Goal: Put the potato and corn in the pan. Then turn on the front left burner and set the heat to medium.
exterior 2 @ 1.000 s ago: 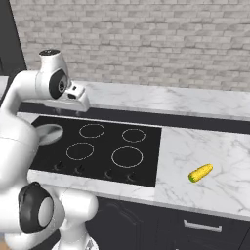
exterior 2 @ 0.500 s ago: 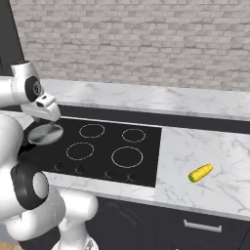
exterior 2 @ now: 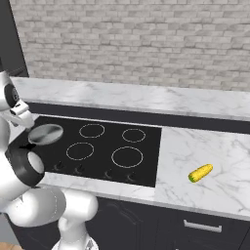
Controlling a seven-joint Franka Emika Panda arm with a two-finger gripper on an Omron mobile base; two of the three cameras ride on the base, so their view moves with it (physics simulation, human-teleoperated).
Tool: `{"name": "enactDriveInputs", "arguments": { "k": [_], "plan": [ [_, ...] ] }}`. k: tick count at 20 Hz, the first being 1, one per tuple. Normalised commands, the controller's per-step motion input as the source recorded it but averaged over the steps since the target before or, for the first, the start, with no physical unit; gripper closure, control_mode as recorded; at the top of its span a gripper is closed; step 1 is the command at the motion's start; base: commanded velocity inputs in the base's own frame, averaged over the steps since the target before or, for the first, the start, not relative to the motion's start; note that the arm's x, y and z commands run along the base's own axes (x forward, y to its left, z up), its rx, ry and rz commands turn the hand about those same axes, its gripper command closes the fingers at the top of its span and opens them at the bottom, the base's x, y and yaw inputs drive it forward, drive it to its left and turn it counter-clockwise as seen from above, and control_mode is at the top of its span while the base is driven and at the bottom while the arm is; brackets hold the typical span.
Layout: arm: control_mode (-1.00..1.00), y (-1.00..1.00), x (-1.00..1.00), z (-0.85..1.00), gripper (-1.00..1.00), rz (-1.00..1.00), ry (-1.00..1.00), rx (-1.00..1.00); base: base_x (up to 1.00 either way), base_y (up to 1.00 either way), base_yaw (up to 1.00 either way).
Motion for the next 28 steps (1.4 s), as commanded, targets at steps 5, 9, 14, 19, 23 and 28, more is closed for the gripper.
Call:
{"name": "enactDriveInputs", "arguments": {
  "k": [5, 9, 14, 19, 23, 28],
  "plan": [
    [-1.00, 0.88, 0.01, -0.51, -1.00, -0.10, 0.09, 0.05, 0.00, 0.00, 0.00],
    [-1.00, 0.72, 0.04, -0.34, -1.00, -0.02, 0.01, 0.00, 0.00, 0.00, 0.00],
    [-1.00, 0.13, 0.08, -0.24, -1.00, 0.00, 0.00, 0.00, 0.00, 0.00, 0.00],
    [-1.00, 0.02, 0.23, -0.31, -1.00, 0.00, 0.00, 0.00, 0.00, 0.00, 0.00],
    [-1.00, 0.01, 0.44, -0.42, -1.00, 0.03, 0.02, 0.00, 0.00, 0.00, 0.00],
    [-1.00, 0.19, 0.42, -0.33, -1.00, 0.09, 0.04, 0.01, 0.00, 0.00, 0.00]
  ]
}}
